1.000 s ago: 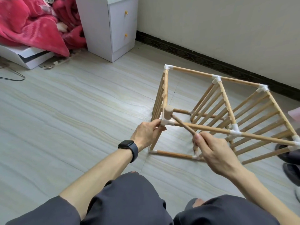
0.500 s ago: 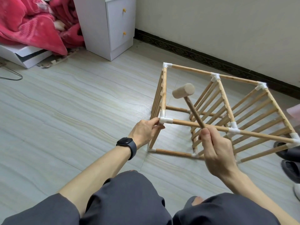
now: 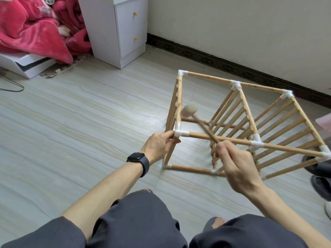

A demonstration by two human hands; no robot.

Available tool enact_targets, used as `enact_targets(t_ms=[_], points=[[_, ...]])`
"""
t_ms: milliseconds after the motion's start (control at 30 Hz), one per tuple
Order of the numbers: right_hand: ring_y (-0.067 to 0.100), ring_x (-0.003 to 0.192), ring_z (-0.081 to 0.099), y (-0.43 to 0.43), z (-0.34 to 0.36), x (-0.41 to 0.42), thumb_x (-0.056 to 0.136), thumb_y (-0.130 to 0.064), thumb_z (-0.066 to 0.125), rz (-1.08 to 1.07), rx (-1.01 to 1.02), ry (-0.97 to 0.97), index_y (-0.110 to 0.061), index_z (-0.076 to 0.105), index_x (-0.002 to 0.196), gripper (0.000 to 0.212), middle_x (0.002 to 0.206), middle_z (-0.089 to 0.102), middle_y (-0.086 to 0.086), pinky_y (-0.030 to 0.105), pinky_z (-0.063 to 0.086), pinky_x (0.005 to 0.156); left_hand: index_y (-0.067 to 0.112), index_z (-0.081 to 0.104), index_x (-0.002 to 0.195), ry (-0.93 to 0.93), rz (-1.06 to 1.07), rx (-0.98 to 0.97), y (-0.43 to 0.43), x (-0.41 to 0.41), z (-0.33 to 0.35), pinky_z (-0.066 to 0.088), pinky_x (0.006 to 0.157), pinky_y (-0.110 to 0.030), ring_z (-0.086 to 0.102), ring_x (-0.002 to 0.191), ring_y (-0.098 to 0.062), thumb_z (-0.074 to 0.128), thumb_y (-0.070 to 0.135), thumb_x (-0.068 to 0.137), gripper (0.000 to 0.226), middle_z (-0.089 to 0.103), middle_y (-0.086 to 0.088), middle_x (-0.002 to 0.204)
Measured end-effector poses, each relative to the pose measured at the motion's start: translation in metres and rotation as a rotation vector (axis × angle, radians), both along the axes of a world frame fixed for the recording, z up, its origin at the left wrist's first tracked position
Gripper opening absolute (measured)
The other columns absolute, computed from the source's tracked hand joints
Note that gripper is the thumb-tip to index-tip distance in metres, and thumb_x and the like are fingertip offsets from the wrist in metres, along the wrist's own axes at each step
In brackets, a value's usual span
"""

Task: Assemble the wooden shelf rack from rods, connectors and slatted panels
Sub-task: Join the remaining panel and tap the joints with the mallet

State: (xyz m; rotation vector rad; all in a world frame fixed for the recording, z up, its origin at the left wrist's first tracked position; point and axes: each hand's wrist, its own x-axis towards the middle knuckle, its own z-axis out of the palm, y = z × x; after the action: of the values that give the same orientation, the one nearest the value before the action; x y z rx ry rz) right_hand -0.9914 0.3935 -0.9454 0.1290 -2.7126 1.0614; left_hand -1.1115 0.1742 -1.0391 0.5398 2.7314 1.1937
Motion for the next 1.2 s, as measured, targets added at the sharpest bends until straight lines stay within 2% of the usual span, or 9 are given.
enact_targets(t_ms=[67, 167, 333, 433, 633, 733, 867, 1067, 1200], points=[[0.02, 0.048, 0.051, -0.001, -0.002, 0.001, 0.104, -0.05, 0.029, 0.0, 0.008, 0.017, -0.026, 0.049, 0.081, 0.039, 0.06, 0.054, 0.005, 0.04, 0.044, 0.044, 0.022, 0.066, 0.111, -0.008, -0.006, -0.01, 0.0, 0.0, -0.001, 0.047, 0.058, -0.035, 0.055, 0.059, -0.019, 0.057, 0.046, 0.098, 0.029, 0.061, -0.002, 0.066], [0.021, 0.055, 0.054, -0.002, -0.008, 0.0, 0.102, -0.057, 0.024, 0.003, 0.281, -0.342, -0.026, 0.046, 0.077, 0.045, 0.062, 0.057, 0.004, 0.05, 0.048, 0.055, 0.023, 0.065, 0.111, -0.004, -0.001, -0.039, 0.001, -0.001, -0.001, 0.05, 0.062, -0.036, 0.06, 0.065, -0.02, 0.056, 0.049, 0.098, 0.03, 0.065, -0.002, 0.071], [0.02, 0.044, 0.046, -0.003, -0.009, 0.001, 0.105, -0.048, 0.029, 0.004, -0.018, 0.016, -0.022, 0.049, 0.082, 0.04, 0.057, 0.05, 0.008, 0.04, 0.04, 0.041, 0.024, 0.065, 0.111, 0.004, -0.017, -0.043, 0.0, -0.003, -0.002, 0.049, 0.056, -0.036, 0.056, 0.058, -0.017, 0.057, 0.047, 0.098, 0.028, 0.062, 0.001, 0.065], [0.023, 0.054, 0.054, -0.003, -0.013, 0.002, 0.103, -0.056, 0.021, -0.014, 0.355, -0.364, -0.026, 0.043, 0.078, 0.045, 0.061, 0.056, 0.004, 0.047, 0.048, 0.056, 0.024, 0.066, 0.111, 0.013, -0.023, -0.044, 0.0, -0.001, 0.001, 0.052, 0.064, -0.038, 0.063, 0.068, -0.02, 0.057, 0.047, 0.098, 0.028, 0.07, -0.002, 0.076], [0.024, 0.052, 0.052, 0.007, -0.016, -0.003, 0.106, -0.052, 0.031, -0.115, -0.032, -0.153, -0.019, 0.052, 0.076, 0.049, 0.061, 0.057, 0.011, 0.051, 0.044, 0.053, 0.032, 0.064, 0.113, -0.009, -0.113, -0.116, -0.006, -0.006, 0.008, 0.057, 0.073, -0.039, 0.069, 0.088, -0.014, 0.053, 0.057, 0.096, 0.031, 0.074, 0.008, 0.098], [0.015, 0.048, 0.048, 0.013, -0.024, -0.011, 0.108, -0.045, 0.028, -0.271, -0.111, -0.015, -0.019, 0.05, 0.075, 0.047, 0.056, 0.05, 0.003, 0.032, 0.035, 0.044, 0.043, 0.054, 0.123, 0.106, -0.179, -0.276, -0.024, -0.024, 0.019, 0.052, 0.077, -0.033, 0.063, 0.107, -0.01, 0.054, 0.056, 0.094, 0.032, 0.066, 0.017, 0.118], [0.008, 0.07, 0.046, 0.013, -0.032, -0.034, 0.105, -0.05, 0.021, -0.462, -0.06, 0.145, -0.021, 0.051, 0.074, 0.051, 0.069, 0.049, -0.006, 0.025, 0.032, 0.065, 0.036, 0.041, 0.141, 0.269, -0.112, -0.466, -0.031, -0.076, 0.049, 0.048, 0.076, -0.034, 0.058, 0.113, -0.021, 0.052, 0.027, 0.095, 0.048, 0.055, 0.005, 0.137], [-0.01, 0.092, 0.054, -0.008, -0.048, -0.072, 0.107, -0.049, 0.017, -0.441, -0.075, 0.047, -0.029, 0.056, 0.092, 0.047, 0.078, 0.061, -0.016, 0.03, 0.019, 0.109, 0.045, 0.024, 0.154, 0.526, -0.332, -0.815, 0.017, -0.13, 0.08, 0.028, 0.118, -0.041, 0.022, 0.15, -0.021, 0.045, 0.0, 0.093, 0.079, 0.017, 0.003, 0.167], [0.003, 0.078, 0.06, -0.003, -0.059, -0.081, 0.105, -0.048, 0.013, -0.385, -0.002, 0.018, -0.027, 0.05, 0.084, 0.048, 0.068, 0.065, -0.012, 0.033, 0.029, 0.099, 0.04, 0.044, 0.141, 0.456, -0.404, -0.856, 0.035, -0.141, 0.069, 0.013, 0.124, -0.048, 0.006, 0.155, -0.017, 0.048, 0.013, 0.098, 0.051, 0.01, 0.006, 0.169]])
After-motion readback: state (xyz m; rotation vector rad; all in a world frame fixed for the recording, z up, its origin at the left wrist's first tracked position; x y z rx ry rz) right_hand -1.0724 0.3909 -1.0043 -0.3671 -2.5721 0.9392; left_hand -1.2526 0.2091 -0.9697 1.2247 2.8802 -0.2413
